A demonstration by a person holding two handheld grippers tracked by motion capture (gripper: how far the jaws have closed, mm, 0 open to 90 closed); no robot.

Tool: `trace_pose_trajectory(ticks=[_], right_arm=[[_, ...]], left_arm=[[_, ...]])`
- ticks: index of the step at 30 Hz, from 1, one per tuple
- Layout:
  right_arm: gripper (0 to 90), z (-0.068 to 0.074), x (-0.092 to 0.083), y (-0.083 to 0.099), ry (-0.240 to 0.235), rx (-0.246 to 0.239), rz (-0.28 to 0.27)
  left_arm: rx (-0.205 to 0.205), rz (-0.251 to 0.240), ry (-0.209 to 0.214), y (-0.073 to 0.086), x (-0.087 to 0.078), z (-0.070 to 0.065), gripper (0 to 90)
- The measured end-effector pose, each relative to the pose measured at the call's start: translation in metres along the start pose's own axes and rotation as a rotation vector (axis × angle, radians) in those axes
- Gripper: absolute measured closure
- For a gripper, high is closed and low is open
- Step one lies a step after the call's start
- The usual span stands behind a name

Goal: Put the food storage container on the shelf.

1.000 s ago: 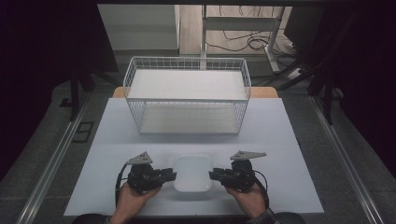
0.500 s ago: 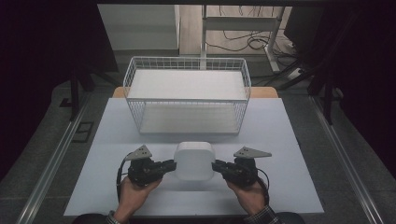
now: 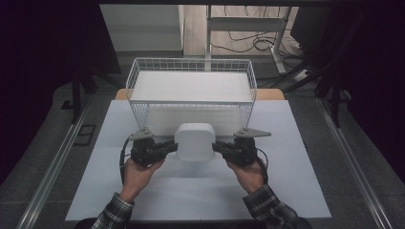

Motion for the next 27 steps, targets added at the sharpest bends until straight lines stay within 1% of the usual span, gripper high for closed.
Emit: trace_pose_trajectory(ticks=[1,2,3,4,5,6,7,8,9,10,13,15,16,17,18,19,21,22,24,25,26,27], right_arm=[[78.4,0.0,0.0,0.0,0.0,0.0,0.0],[78.4,-0.007,0.01,-0.003,-0.001,0.004,0.0],[78.4,-0.007,0.01,-0.003,-0.001,0.004,0.0],[78.4,-0.012,0.017,-0.005,0.001,0.005,0.0],[78.4,-0.014,0.02,-0.006,0.003,0.006,0.001],[78.4,-0.016,0.023,-0.006,0.004,0.005,0.001],[78.4,-0.016,0.023,-0.006,0.004,0.005,0.001],[78.4,-0.021,0.029,-0.007,0.007,0.007,0.0],[78.4,-0.021,0.029,-0.007,0.007,0.007,0.0],[78.4,-0.022,0.031,-0.008,0.009,0.01,0.002],[78.4,-0.031,0.04,-0.009,0.021,0.011,0.01],[78.4,-0.034,0.044,-0.009,0.026,0.011,0.012],[78.4,-0.036,0.046,-0.009,0.028,0.015,0.015],[78.4,-0.036,0.046,-0.009,0.028,0.015,0.015],[78.4,-0.038,0.049,-0.009,0.031,0.017,0.02],[78.4,-0.038,0.049,-0.009,0.031,0.017,0.02],[78.3,-0.042,0.052,-0.008,0.033,0.02,0.029],[78.3,-0.045,0.054,-0.006,0.038,0.028,0.04],[78.2,-0.047,0.056,-0.004,0.039,0.035,0.044],[78.2,-0.048,0.057,-0.003,0.039,0.036,0.043],[78.1,-0.051,0.06,-0.001,0.039,0.047,0.045],[78.1,-0.051,0.06,-0.001,0.039,0.047,0.045]], left_arm=[[0.0,0.0,0.0,0.0,0.0,0.0,78.5],[-0.001,-0.002,-0.012,-0.003,0.004,0.006,78.4],[-0.001,-0.002,-0.012,-0.003,0.004,0.006,78.4],[-0.001,-0.003,-0.02,-0.005,0.009,0.013,78.4],[-0.001,-0.003,-0.02,-0.005,0.009,0.013,78.3],[-0.008,-0.001,-0.023,-0.007,0.014,0.019,78.3],[-0.008,-0.001,-0.023,-0.007,0.014,0.019,78.2],[-0.015,-0.001,-0.026,-0.008,0.018,0.025,78.2],[-0.015,-0.001,-0.026,-0.008,0.018,0.025,78.1],[-0.019,-0.003,-0.028,-0.008,0.021,0.028,78.1],[-0.033,0.004,-0.04,-0.008,0.031,0.036,77.9],[-0.034,0.005,-0.041,-0.008,0.033,0.038,77.8],[-0.043,0.009,-0.046,-0.008,0.035,0.04,77.7],[-0.039,0.012,-0.045,-0.008,0.037,0.042,77.7],[-0.049,0.021,-0.051,-0.008,0.04,0.044,77.5],[-0.049,0.021,-0.051,-0.008,0.04,0.044,77.5],[-0.058,0.03,-0.055,-0.007,0.044,0.045,77.4],[-0.053,0.043,-0.059,-0.005,0.048,0.048,77.3],[-0.053,0.049,-0.063,-0.005,0.048,0.048,77.3],[-0.057,0.049,-0.065,-0.004,0.05,0.049,77.3],[-0.064,0.047,-0.073,-0.003,0.053,0.051,77.2],[-0.064,0.047,-0.073,-0.003,0.053,0.051,77.1]])
Point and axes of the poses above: each handheld gripper's, and its own axes: x roughly forward along the jaws, y roughly out of its underside, z roughly to its left, the point moved 3 cm from there along x, roughly forward along the jaws, and after that the axes turned 12 degrees about -z, right-handed, at the moved point
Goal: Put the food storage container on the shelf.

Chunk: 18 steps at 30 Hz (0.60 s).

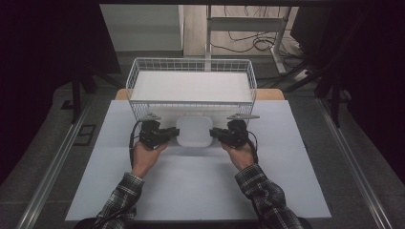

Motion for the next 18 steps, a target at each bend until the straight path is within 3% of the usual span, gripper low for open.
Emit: trace_pose_trajectory(ticks=[7,9,13,16,18], right_arm=[[75.6,-0.009,0.01,0.0,0.034,0.01,-0.005],[73.6,-0.013,0.013,-0.001,0.038,0.018,-0.025],[69.6,-0.012,0.02,-0.003,0.072,-0.016,-0.037],[68.3,-0.013,0.022,-0.004,0.078,-0.009,-0.038],[67.0,-0.014,0.025,-0.006,0.101,-0.016,-0.05]], left_arm=[[-0.014,-0.026,0.01,-0.001,0.009,0.003,76.7],[0.015,-0.038,-0.006,-0.003,0.012,0.005,74.1],[0.024,-0.059,-0.025,-0.003,0.017,0.005,70.3],[0.023,-0.082,-0.039,-0.003,0.019,0.007,67.8],[0.049,-0.082,-0.068,-0.004,0.022,0.007,67.2]])
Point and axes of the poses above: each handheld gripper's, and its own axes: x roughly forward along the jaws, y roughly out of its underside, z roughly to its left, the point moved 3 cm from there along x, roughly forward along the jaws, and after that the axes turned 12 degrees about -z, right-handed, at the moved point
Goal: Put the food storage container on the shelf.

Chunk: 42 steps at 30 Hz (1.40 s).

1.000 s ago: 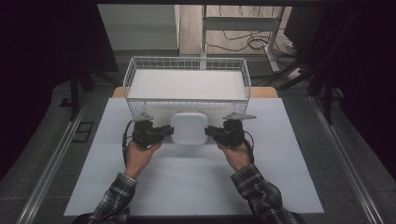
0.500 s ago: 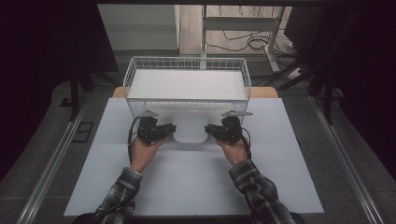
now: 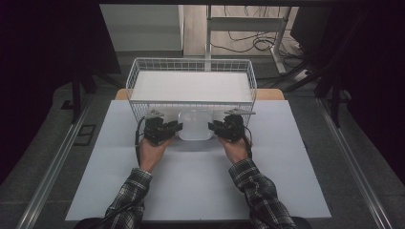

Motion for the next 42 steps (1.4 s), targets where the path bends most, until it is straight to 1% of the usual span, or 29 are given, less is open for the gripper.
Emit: trace_pose_trajectory(ticks=[3,5,6,9,10,11,12,16,17,18,20,21,22,23,24,25,26,27,28,29,30,31,33,34,35,36,38,40,42], right_arm=[[66.1,0.001,0.004,0.001,0.025,-0.02,0.011],[66.0,0.0,0.006,0.001,0.032,-0.009,0.004],[66.0,0.0,0.006,0.001,0.032,-0.007,0.006],[66.0,-0.001,0.006,0.0,0.032,-0.009,0.009],[65.6,0.0,0.006,0.0,0.032,-0.013,0.011],[63.7,0.0,0.006,-0.001,0.043,-0.036,0.003],[63.7,0.0,0.006,-0.001,0.043,-0.036,0.003],[62.8,-0.001,0.0,-0.002,0.038,-0.046,-0.009],[64.8,0.002,-0.006,-0.002,0.019,-0.055,-0.016],[64.8,0.002,-0.006,-0.002,0.019,-0.055,-0.016],[69.2,0.007,-0.012,-0.001,-0.002,-0.073,-0.011],[75.7,0.012,-0.017,0.003,-0.031,-0.094,0.001],[79.5,0.015,-0.018,0.005,-0.043,-0.096,0.006],[83.5,0.019,-0.019,0.009,-0.063,-0.107,0.015],[83.5,0.019,-0.019,0.009,-0.063,-0.107,0.015],[86.9,0.021,-0.019,0.011,-0.071,-0.114,0.022],[88.7,0.027,-0.018,0.019,-0.092,-0.141,0.038],[88.9,0.03,-0.017,0.022,-0.101,-0.148,0.046],[88.9,0.03,-0.017,0.022,-0.101,-0.148,0.046],[88.9,0.034,-0.013,0.027,-0.114,-0.162,0.06],[88.9,0.036,-0.012,0.028,-0.116,-0.168,0.065],[88.9,0.038,-0.012,0.03,-0.119,-0.172,0.068],[88.9,0.04,-0.01,0.031,-0.126,-0.177,0.064],[88.9,0.04,-0.01,0.031,-0.126,-0.177,0.064],[88.8,0.041,-0.008,0.033,-0.123,-0.183,0.065],[88.8,0.041,-0.008,0.033,-0.123,-0.183,0.065],[88.9,0.042,-0.005,0.035,-0.119,-0.178,0.075],[88.7,0.042,-0.001,0.037,-0.115,-0.178,0.082],[88.7,0.04,0.005,0.039,-0.103,-0.194,0.087]], left_arm=[[0.024,-0.003,-0.015,0.0,0.005,-0.001,67.0],[0.016,-0.004,-0.021,-0.001,0.007,0.0,67.3],[0.027,-0.004,-0.014,-0.002,0.008,0.001,67.3],[0.033,-0.003,-0.019,-0.002,0.008,0.001,65.7],[0.038,-0.004,-0.026,-0.002,0.007,0.001,65.7],[0.045,-0.007,-0.037,-0.002,0.006,0.0,62.3],[0.049,-0.009,-0.042,-0.002,0.005,0.0,62.3],[0.071,-0.008,-0.033,0.0,-0.004,-0.004,57.9],[0.077,-0.013,-0.024,0.001,-0.009,-0.007,52.1],[0.081,-0.02,-0.015,0.002,-0.012,-0.009,52.1],[0.113,-0.017,-0.004,0.006,-0.022,-0.016,41.0],[0.136,-0.012,0.016,0.01,-0.031,-0.022,32.3],[0.136,-0.012,0.016,0.01,-0.031,-0.022,28.5],[0.145,0.001,0.041,0.016,-0.042,-0.027,24.3],[0.145,0.001,0.041,0.016,-0.042,-0.027,20.2],[0.152,0.004,0.053,0.02,-0.049,-0.031,20.2],[0.175,0.016,0.037,0.029,-0.06,-0.035,12.5],[0.183,0.025,0.04,0.033,-0.065,-0.037,9.4],[0.183,0.025,0.04,0.033,-0.065,-0.037,7.7],[0.193,0.038,0.038,0.04,-0.075,-0.04,6.2],[0.193,0.038,0.038,0.04,-0.075,-0.04,5.0],[0.197,0.032,0.033,0.051,-0.087,-0.043,4.5],[0.202,0.033,0.009,0.06,-0.097,-0.043,2.6],[0.202,0.033,0.009,0.06,-0.097,-0.043,2.3],[0.219,0.033,-0.009,0.068,-0.106,-0.043,2.2],[0.219,0.033,-0.009,0.068,-0.106,-0.043,1.6],[0.238,0.021,-0.019,0.072,-0.115,-0.042,1.5],[0.238,0.004,-0.021,0.074,-0.123,-0.043,1.2],[0.239,-0.012,-0.027,0.078,-0.134,-0.045,1.1]])
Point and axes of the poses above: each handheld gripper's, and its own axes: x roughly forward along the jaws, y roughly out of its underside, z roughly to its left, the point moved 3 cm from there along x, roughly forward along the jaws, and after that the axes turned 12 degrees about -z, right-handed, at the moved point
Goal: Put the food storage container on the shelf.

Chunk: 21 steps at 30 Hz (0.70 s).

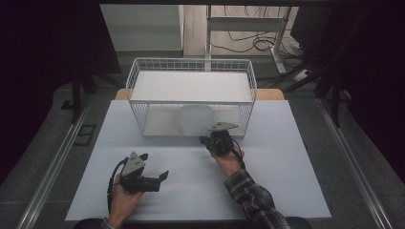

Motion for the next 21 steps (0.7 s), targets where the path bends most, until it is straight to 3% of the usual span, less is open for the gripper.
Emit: trace_pose_trajectory(ticks=[13,21], right_arm=[[88.7,-0.004,0.022,-0.002,0.021,-0.037,0.003],[88.8,-0.007,0.029,-0.007,0.023,-0.044,0.006]], left_arm=[[0.057,0.007,0.003,0.005,-0.003,-0.004,1.0],[0.059,0.019,0.0,0.007,-0.002,-0.003,0.9]])
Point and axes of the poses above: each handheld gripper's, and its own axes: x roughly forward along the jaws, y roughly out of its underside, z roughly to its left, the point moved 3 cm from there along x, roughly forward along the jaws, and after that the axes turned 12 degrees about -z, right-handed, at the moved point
